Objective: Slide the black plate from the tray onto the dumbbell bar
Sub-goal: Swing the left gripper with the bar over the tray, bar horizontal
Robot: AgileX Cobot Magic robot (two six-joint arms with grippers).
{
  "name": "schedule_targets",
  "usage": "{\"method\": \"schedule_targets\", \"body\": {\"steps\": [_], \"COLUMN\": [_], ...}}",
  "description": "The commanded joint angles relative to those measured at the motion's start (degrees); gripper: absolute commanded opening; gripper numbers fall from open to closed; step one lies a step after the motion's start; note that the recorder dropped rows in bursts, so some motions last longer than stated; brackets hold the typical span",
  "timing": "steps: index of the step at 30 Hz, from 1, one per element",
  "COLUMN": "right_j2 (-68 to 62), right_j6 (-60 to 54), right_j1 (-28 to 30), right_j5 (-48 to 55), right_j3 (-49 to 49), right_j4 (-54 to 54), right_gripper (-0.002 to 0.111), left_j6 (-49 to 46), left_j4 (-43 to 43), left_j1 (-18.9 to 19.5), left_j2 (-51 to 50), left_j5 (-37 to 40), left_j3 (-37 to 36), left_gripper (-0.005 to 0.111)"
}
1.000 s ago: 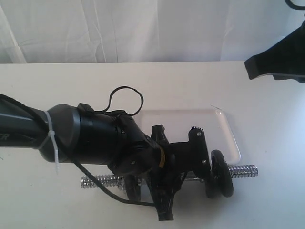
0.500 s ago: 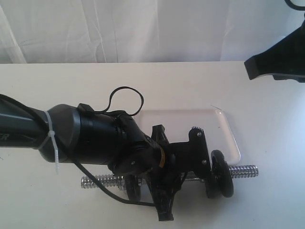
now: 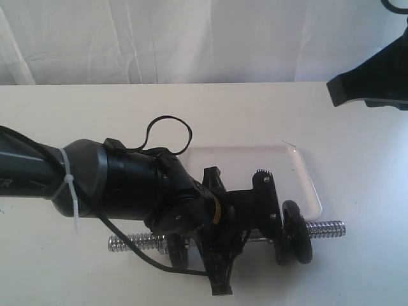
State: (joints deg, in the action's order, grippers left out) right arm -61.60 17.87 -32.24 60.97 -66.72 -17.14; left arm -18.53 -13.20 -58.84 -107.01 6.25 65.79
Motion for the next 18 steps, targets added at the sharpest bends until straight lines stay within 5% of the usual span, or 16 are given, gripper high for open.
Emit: {"method": "schedule_targets", "body": {"steps": [1,18], "right_j2": [0.4,0.4], "right_j6": [0.1,0.1], "right_j1": [0.3,0.3], "right_j5": [0.1,0.1], "right_j3": [0.2,0.2], "right_j4": [-0.5,-0.5], "right_gripper": [0.000,0.000], "left_j6": [0.7,0.7], "left_j4": [-0.2,-0.2], "left_j1": [-0.3,-0.3], "left_j2": [3.6,3.6], "left_j5": [-7.2,-4.6], "left_j3": [2.1,2.1], "left_gripper": [0.035,0.035]}}
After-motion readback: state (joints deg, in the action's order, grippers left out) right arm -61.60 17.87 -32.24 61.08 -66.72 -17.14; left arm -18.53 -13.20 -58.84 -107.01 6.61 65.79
